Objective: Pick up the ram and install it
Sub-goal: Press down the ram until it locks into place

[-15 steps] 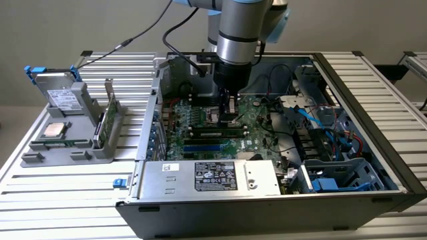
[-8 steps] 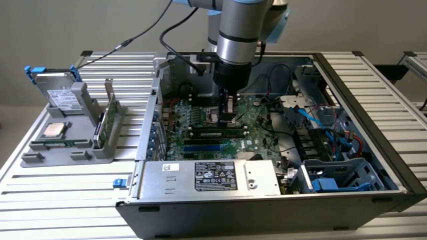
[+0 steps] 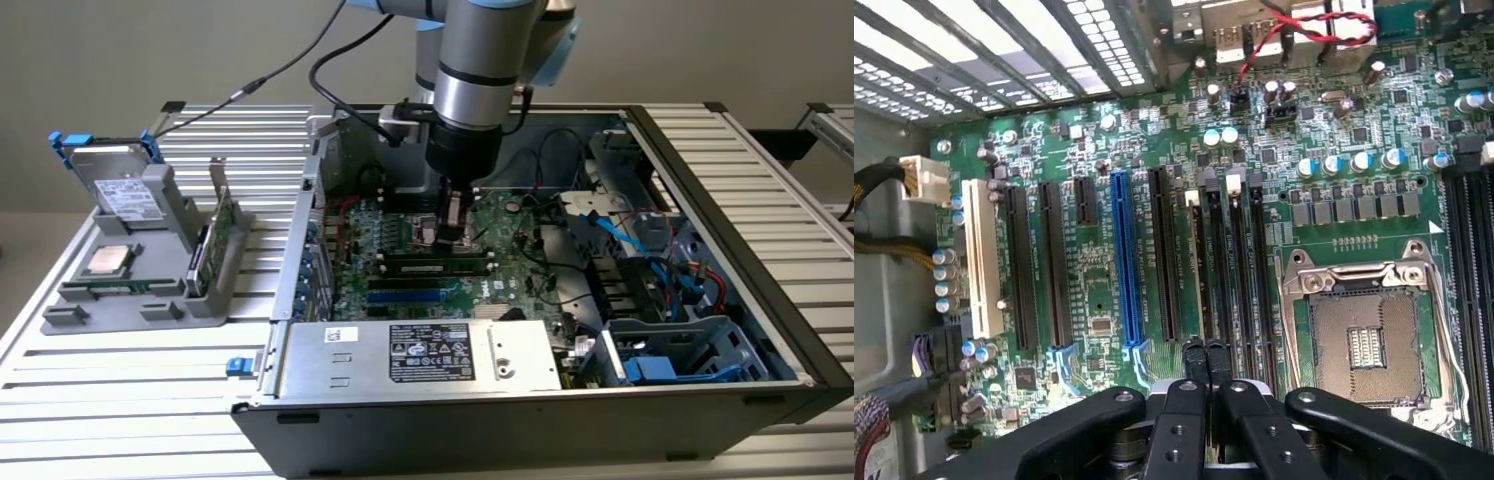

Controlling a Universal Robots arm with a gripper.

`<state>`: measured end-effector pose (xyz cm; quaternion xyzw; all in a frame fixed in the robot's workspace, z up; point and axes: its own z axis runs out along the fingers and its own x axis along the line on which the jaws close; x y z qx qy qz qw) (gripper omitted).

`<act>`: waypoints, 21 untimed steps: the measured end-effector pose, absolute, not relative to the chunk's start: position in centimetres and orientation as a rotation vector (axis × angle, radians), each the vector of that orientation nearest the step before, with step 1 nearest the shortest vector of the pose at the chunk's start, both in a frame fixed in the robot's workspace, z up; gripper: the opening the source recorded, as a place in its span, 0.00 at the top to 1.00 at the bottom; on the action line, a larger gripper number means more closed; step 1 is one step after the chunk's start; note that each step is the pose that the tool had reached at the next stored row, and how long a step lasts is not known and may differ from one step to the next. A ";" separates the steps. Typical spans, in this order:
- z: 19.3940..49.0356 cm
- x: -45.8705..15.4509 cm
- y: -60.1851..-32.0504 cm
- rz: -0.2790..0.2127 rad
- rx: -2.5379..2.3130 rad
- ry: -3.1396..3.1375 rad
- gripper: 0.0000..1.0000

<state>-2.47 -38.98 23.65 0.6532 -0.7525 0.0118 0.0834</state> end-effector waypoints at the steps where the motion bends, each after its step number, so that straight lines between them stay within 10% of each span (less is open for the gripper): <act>1: 23.7 -2.5 -39.0 0.034 1.934 -2.260 0.90; 21: 23.8 -2.5 -39.0 0.079 1.758 -2.467 0.90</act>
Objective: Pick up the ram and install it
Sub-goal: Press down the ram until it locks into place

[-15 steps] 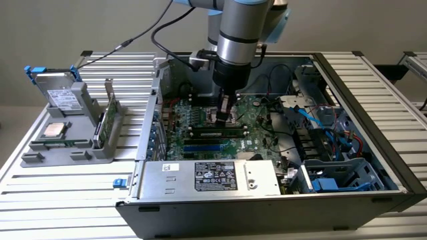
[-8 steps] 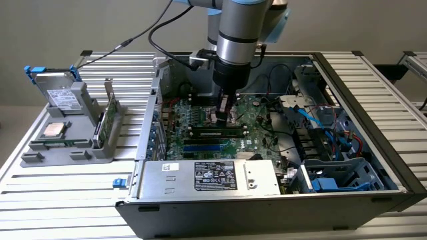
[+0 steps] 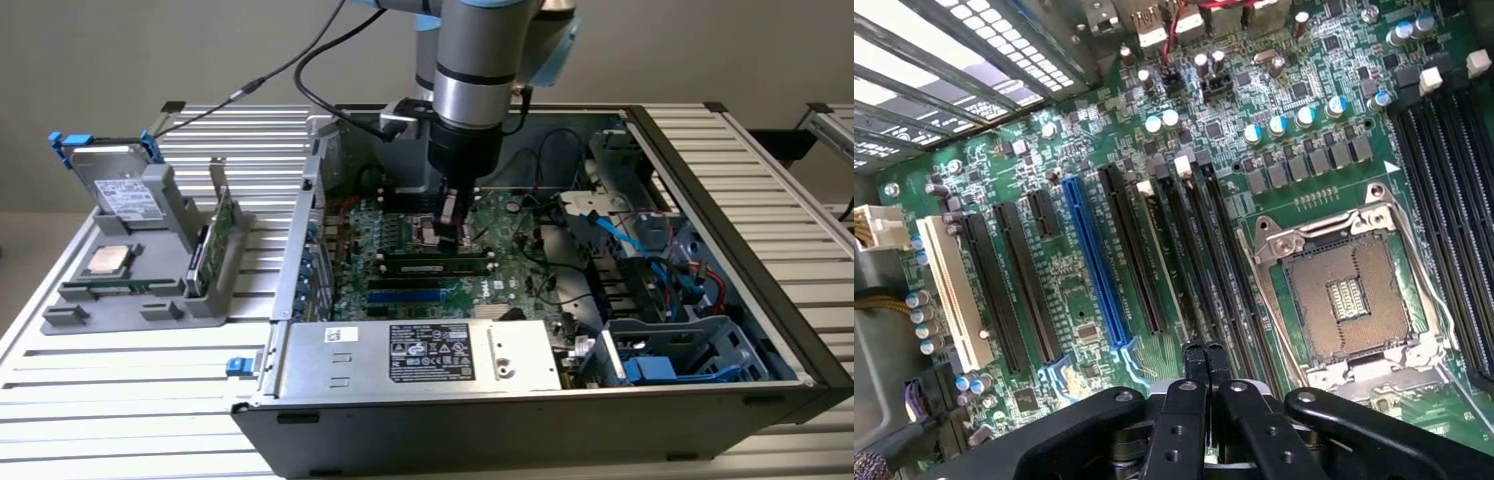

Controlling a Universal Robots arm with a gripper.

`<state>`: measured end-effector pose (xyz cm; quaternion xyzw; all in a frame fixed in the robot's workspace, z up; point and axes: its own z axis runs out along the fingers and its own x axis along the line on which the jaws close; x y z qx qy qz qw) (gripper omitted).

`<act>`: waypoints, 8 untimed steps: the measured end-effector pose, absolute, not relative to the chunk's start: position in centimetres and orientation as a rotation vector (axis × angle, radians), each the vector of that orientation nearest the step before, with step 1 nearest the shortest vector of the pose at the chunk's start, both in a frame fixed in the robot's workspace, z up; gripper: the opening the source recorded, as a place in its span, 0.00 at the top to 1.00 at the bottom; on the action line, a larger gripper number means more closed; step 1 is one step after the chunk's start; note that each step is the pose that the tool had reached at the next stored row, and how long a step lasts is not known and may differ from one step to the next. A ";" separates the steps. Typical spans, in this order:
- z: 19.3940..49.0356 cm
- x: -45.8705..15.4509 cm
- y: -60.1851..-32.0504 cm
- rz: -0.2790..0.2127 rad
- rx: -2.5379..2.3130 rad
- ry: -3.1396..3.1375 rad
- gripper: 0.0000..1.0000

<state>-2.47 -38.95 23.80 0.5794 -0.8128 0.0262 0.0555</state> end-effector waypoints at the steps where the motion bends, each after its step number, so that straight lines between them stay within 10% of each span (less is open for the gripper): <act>1: 23.8 -2.5 -39.0 0.082 1.753 -2.474 0.90; 8: 24.1 -2.5 -38.9 0.088 1.704 -2.517 0.90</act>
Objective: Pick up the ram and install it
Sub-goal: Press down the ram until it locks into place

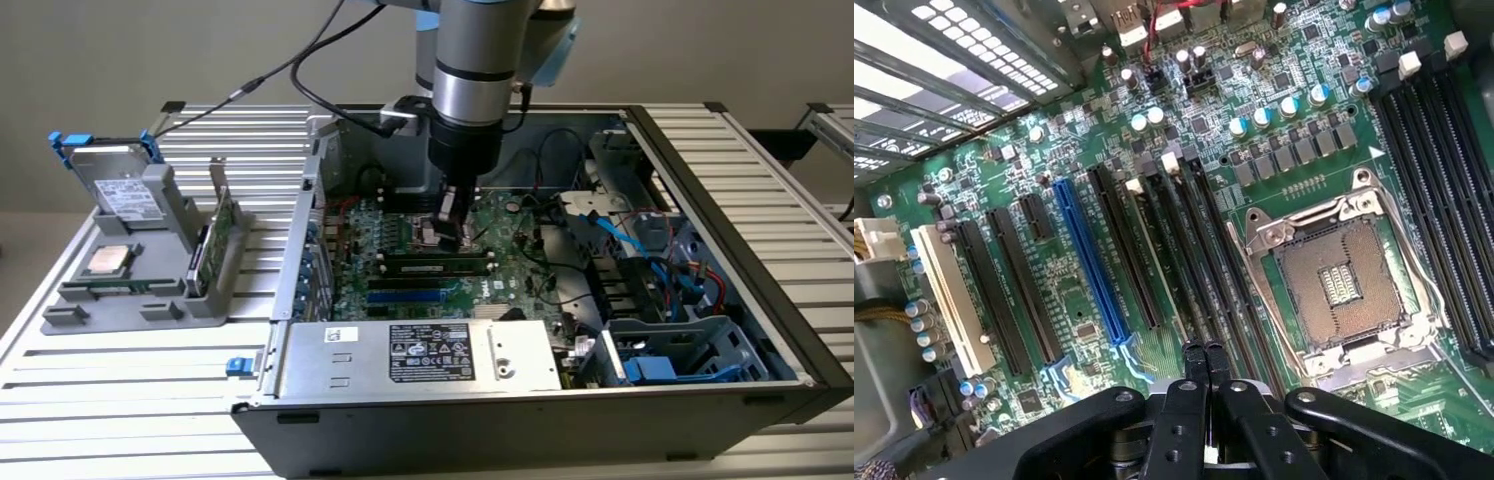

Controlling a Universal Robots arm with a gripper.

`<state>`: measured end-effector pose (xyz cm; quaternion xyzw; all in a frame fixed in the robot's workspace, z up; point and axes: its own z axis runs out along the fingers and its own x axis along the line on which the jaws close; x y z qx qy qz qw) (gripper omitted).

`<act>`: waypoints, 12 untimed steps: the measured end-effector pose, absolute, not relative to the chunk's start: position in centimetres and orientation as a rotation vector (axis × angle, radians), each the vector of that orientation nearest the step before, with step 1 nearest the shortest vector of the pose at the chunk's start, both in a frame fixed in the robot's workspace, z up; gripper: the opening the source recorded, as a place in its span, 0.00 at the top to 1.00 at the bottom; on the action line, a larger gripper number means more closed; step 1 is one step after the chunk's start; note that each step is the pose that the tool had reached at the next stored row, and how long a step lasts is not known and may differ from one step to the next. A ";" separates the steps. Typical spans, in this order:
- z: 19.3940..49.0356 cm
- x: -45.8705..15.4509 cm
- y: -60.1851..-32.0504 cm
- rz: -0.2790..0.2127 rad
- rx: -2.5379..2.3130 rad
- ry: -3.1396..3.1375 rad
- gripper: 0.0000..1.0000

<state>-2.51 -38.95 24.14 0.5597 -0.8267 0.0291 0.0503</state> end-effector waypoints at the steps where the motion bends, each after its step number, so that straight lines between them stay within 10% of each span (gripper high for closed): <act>1: 24.2 -2.5 -38.9 0.088 1.698 -2.521 0.90; 12: 24.2 -2.7 -38.9 0.113 1.628 -2.553 0.90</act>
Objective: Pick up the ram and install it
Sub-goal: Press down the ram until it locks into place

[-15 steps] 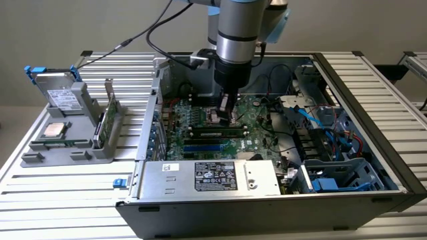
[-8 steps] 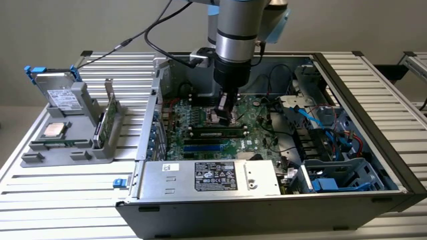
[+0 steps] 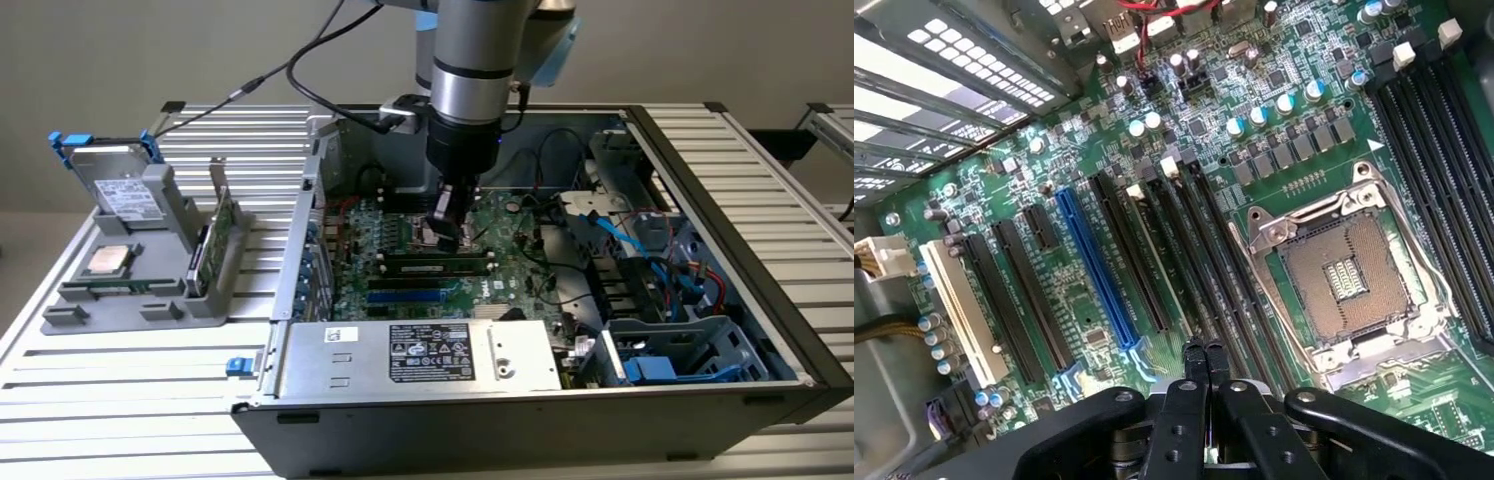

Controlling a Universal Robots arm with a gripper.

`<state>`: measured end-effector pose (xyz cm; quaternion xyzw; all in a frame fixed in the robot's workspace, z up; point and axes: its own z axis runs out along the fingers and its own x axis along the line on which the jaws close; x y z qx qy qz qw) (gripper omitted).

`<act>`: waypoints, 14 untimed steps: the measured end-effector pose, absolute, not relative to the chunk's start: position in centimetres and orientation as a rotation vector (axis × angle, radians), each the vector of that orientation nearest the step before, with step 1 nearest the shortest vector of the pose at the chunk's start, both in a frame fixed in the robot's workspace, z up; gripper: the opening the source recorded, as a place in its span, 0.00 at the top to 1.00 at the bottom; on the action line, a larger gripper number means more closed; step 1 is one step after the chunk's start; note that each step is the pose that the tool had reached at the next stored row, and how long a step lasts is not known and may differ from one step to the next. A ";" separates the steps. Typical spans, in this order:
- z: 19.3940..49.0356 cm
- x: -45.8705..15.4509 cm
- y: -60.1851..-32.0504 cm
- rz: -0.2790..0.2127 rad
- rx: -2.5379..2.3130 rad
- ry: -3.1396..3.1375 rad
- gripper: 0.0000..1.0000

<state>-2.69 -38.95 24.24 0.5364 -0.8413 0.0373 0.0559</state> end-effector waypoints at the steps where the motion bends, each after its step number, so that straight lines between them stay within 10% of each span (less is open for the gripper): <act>1: 24.2 -2.7 -38.9 0.116 1.617 -2.558 0.90; 14: 24.2 -2.7 -38.9 0.137 1.438 -2.647 0.90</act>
